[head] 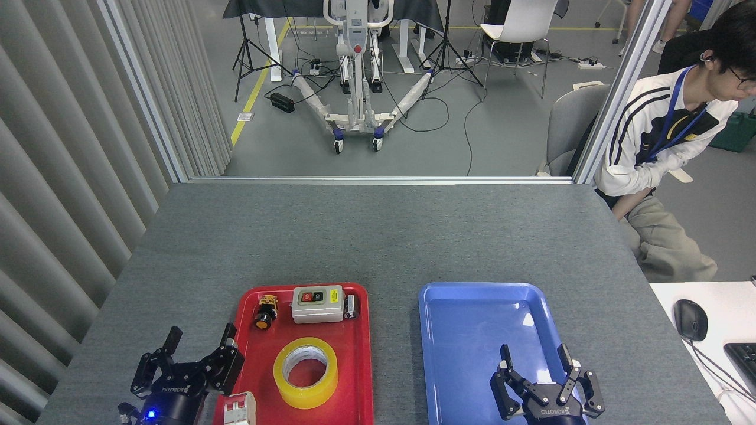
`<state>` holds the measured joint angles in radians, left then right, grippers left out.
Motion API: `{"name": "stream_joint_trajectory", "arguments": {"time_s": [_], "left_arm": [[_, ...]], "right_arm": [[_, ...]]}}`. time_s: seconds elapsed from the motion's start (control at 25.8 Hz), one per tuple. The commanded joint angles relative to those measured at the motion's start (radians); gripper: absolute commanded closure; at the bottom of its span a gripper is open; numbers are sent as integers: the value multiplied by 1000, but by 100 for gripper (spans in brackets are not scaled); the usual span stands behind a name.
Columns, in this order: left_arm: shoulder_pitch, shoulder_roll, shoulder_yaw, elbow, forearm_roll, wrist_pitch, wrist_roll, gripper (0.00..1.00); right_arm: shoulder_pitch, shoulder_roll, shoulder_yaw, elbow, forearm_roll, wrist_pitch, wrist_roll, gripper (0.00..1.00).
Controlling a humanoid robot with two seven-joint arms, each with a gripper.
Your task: Place and move tape with both arms
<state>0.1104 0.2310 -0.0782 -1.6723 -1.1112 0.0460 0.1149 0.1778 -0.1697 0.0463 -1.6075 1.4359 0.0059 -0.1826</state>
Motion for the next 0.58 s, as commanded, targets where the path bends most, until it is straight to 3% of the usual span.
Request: {"name": "stream_joint_trajectory", "arguments": {"time_s": [0.0, 0.23, 0.54], "left_arm": [[0, 1, 0, 0, 1, -2, -1, 0], [-3, 1, 1, 0, 2, -2, -23, 0], [-69, 1, -12, 28, 5, -26, -170, 0]], "right_arm": [[-3, 2, 0, 1, 0, 0, 3, 1], [-4, 2, 0, 8, 0, 0, 3, 1], [-31, 21, -22, 15, 5, -9, 5, 1]]}}
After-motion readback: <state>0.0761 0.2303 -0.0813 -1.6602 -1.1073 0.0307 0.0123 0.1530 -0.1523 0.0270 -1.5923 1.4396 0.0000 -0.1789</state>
